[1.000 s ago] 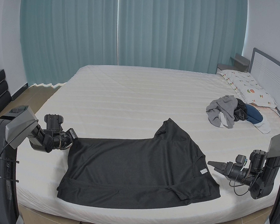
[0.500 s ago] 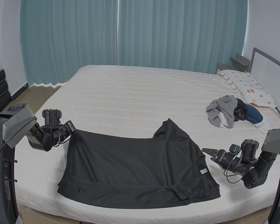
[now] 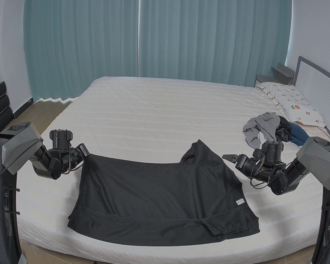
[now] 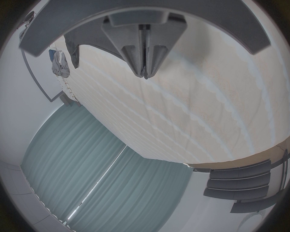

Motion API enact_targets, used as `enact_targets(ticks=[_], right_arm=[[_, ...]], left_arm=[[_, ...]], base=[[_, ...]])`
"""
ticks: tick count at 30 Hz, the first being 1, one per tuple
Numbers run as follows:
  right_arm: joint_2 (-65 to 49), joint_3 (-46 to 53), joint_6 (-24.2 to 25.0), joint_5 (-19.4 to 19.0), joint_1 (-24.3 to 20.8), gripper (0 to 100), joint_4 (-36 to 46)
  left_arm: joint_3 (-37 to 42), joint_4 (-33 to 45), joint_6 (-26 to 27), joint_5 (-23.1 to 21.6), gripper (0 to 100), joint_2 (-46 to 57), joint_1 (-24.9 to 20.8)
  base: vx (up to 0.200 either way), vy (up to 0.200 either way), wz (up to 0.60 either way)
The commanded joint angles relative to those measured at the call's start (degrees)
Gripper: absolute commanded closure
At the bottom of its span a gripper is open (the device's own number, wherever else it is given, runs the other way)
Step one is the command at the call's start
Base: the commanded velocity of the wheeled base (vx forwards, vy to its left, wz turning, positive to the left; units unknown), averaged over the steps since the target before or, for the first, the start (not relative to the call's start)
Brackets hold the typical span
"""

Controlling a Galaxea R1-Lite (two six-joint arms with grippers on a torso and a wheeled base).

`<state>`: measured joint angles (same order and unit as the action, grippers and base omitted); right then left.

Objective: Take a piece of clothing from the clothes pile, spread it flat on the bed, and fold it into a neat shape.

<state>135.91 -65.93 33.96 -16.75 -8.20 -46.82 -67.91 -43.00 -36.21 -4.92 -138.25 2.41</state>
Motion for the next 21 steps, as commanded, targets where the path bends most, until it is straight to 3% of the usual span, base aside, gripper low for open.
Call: enact_targets(ticks=[1,9,21], right_arm=[[6.1,-13.6,-1.3,4.0,-2.6,0,9.2],[14.3,-27.0,-3.8,8.6,-2.6,0,17.4],[20.8,-38.7,-3.6,9.3,-2.5,0,21.2]], left_arm=[[0.8,0.0,0.0,-0.1,100,0.4,0.0],[1.1,-0.1,0.0,-0.2,100,0.6,0.0],[1.2,0.0,0.0,-0.3,100,0.5,0.0]], base=[[0.000,0.000,0.00],[0.000,0.000,0.00],[0.000,0.000,0.00]])
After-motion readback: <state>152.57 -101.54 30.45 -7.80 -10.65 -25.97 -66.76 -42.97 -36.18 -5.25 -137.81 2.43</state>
